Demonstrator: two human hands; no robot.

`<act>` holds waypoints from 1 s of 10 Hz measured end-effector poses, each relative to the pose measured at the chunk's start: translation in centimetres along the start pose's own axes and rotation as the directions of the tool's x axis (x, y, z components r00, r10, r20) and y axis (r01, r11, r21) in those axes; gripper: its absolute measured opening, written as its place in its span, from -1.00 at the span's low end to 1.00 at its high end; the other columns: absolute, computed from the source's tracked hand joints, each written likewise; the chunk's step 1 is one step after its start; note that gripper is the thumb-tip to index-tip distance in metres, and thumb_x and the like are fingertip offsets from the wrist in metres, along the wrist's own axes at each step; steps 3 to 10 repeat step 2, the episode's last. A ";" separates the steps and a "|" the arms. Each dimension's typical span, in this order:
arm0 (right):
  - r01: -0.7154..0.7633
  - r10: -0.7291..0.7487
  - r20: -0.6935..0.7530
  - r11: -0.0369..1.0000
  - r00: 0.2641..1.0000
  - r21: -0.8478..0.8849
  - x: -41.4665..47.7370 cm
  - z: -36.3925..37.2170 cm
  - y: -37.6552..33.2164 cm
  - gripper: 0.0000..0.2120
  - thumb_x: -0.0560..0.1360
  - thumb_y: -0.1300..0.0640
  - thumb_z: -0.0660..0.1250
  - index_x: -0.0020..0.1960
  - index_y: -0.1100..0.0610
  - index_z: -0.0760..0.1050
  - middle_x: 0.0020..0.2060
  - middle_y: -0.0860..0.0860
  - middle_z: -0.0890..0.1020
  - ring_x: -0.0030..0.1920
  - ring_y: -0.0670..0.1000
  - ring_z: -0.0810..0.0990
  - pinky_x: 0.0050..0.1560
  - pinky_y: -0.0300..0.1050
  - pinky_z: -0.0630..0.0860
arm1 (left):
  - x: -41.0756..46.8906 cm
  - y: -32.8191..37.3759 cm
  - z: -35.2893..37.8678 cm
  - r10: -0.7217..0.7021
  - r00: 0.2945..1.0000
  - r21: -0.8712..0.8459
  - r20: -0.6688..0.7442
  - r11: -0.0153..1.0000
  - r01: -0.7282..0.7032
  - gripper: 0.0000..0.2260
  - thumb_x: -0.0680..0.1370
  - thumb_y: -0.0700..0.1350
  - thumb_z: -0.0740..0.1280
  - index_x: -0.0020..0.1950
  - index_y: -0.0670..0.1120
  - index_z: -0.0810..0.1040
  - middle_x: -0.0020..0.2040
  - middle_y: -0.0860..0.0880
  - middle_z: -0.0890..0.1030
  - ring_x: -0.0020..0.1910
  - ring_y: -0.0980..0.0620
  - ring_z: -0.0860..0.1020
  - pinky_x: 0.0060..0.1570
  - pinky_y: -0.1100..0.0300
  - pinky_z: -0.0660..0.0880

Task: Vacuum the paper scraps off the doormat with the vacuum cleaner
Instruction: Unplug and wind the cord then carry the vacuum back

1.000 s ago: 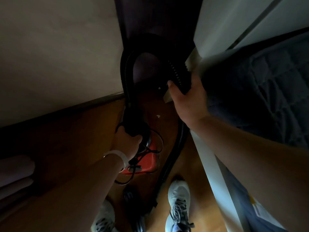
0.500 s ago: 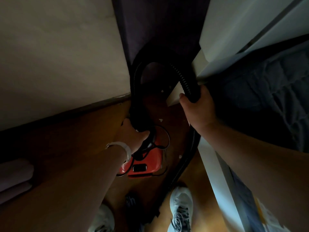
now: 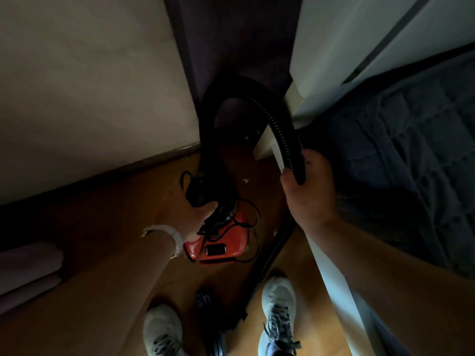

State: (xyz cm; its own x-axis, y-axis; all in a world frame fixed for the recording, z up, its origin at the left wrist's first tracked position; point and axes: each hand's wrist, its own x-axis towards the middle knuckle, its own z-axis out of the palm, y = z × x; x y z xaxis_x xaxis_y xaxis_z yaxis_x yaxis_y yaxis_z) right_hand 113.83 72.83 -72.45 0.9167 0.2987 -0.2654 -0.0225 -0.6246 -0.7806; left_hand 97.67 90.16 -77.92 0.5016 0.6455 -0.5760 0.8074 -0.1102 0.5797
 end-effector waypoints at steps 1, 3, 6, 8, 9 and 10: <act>-0.026 0.036 0.081 0.992 0.996 -0.120 -2.4 -1.1 0.4 -0.64 0.52 0.05 0.34 0.30 0.05 0.46 0.21 0.03 0.48 0.22 0.02 0.51 0.30 0.06 0.47 | -1.6 0.6 -2.1 0.074 0.997 0.027 0.014 0.997 -0.074 -0.58 0.37 0.03 0.55 0.12 -0.03 0.48 0.01 0.04 0.58 -0.04 0.07 0.57 -0.05 0.09 0.58; 0.065 -0.017 0.198 0.969 0.980 -0.239 -5.2 -2.4 -0.4 -0.68 0.55 0.08 0.33 0.28 0.10 0.51 0.17 0.02 0.53 0.19 0.01 0.53 0.28 -0.12 0.42 | -4.3 2.2 -4.3 0.156 0.988 0.032 0.011 0.987 -0.156 -0.80 0.44 -0.12 0.49 -0.06 -0.08 0.50 -0.13 -0.03 0.60 -0.16 -0.02 0.60 -0.23 0.07 0.56; 0.065 -0.017 0.198 0.969 0.980 -0.239 -5.2 -2.4 -0.4 -0.68 0.55 0.08 0.33 0.28 0.10 0.51 0.17 0.02 0.53 0.19 0.01 0.53 0.28 -0.12 0.42 | -4.3 2.2 -4.3 0.156 0.988 0.032 0.011 0.987 -0.156 -0.80 0.44 -0.12 0.49 -0.06 -0.08 0.50 -0.13 -0.03 0.60 -0.16 -0.02 0.60 -0.23 0.07 0.56; 0.065 -0.017 0.198 0.969 0.980 -0.239 -5.2 -2.4 -0.4 -0.68 0.55 0.08 0.33 0.28 0.10 0.51 0.17 0.02 0.53 0.19 0.01 0.53 0.28 -0.12 0.42 | -4.3 2.2 -4.3 0.156 0.988 0.032 0.011 0.987 -0.156 -0.80 0.44 -0.12 0.49 -0.06 -0.08 0.50 -0.13 -0.03 0.60 -0.16 -0.02 0.60 -0.23 0.07 0.56; 0.065 -0.017 0.198 0.969 0.980 -0.239 -5.2 -2.4 -0.4 -0.68 0.55 0.08 0.33 0.28 0.10 0.51 0.17 0.02 0.53 0.19 0.01 0.53 0.28 -0.12 0.42 | -4.3 2.2 -4.3 0.156 0.988 0.032 0.011 0.987 -0.156 -0.80 0.44 -0.12 0.49 -0.06 -0.08 0.50 -0.13 -0.03 0.60 -0.16 -0.02 0.60 -0.23 0.07 0.56; 0.065 -0.017 0.198 0.969 0.980 -0.239 -5.2 -2.4 -0.4 -0.68 0.55 0.08 0.33 0.28 0.10 0.51 0.17 0.02 0.53 0.19 0.01 0.53 0.28 -0.12 0.42 | -4.3 2.2 -4.3 0.156 0.988 0.032 0.011 0.987 -0.156 -0.80 0.44 -0.12 0.49 -0.06 -0.08 0.50 -0.13 -0.03 0.60 -0.16 -0.02 0.60 -0.23 0.07 0.56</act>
